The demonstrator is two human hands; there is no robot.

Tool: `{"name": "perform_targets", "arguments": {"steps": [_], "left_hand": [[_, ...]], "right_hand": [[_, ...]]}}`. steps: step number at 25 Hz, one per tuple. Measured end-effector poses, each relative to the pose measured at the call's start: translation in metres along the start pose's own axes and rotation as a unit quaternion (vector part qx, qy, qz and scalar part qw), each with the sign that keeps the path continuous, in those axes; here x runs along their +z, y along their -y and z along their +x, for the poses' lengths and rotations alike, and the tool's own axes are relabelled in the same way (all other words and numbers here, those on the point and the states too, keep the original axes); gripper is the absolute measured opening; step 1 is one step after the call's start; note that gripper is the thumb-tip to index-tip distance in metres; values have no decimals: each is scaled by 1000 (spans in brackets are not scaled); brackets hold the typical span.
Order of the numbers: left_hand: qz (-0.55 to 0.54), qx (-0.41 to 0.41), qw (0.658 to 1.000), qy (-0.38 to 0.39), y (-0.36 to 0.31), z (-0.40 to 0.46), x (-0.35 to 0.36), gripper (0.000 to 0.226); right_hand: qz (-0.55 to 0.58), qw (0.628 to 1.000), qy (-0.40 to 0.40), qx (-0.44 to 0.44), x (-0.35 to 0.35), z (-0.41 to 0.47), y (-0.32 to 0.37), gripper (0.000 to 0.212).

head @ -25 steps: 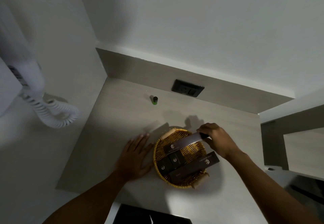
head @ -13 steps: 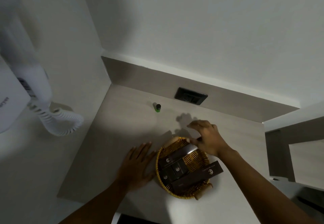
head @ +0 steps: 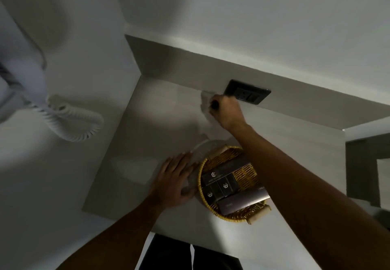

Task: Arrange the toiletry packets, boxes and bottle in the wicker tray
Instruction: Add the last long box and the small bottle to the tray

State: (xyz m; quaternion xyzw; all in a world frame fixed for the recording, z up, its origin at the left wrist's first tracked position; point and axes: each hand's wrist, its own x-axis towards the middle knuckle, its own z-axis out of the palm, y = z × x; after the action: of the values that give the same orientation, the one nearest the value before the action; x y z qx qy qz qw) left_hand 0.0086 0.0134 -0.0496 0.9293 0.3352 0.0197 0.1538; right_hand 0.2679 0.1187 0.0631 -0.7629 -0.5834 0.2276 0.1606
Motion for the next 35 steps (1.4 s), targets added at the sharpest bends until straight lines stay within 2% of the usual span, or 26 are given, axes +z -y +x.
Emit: {"name": "perform_targets", "arguments": {"steps": [2,5,7,9,11,16,20,22,24,26,28,30,32,35], "left_hand": [[1,2,1000,12,-1,3,-3,77],[0,11,1000,18,0,2,-5,75],[3,12,1000,8,1,0,-3,74],[12,16,1000,2,1,0,-2,75],[18,18,1000,2,-1,0,-2,77],[21,21,1000,-4,1,0,-1,80],[20,24,1000,-1,3,1,0,80],[19,24,999,8,1,1,-1,79],[17,23,999,23,-2,2,-6,79],[0,25,999,29,-3,0,-13,85],[-94,-1,995,22,-3,3,-21,95],[-223,-79,972,-6,-9,15,-35,90],[-272,-118,954,-46,-22,35,-47,71],[-263,-127,956,-32,-40,59,-57,40]], "right_hand": [[34,995,-98,-1,-33,-40,-14,27],[-44,984,-161,59,-57,-130,-43,30],[-110,977,-134,126,-43,-176,-57,23],[-137,975,-67,164,-19,-199,-63,21],[-149,973,-30,174,0,-201,-66,24],[-186,965,-3,187,23,-200,-72,21],[-195,968,-6,157,18,-205,-72,38],[-150,975,-66,150,7,-216,-72,49],[-38,968,-159,190,1,-240,-65,48],[118,923,-230,284,12,-274,-54,53],[257,853,-236,387,34,-300,-41,60],[356,802,-200,436,48,-308,-30,51],[381,790,-183,443,56,-309,-30,42],[359,809,-199,421,55,-304,-34,36]]}}
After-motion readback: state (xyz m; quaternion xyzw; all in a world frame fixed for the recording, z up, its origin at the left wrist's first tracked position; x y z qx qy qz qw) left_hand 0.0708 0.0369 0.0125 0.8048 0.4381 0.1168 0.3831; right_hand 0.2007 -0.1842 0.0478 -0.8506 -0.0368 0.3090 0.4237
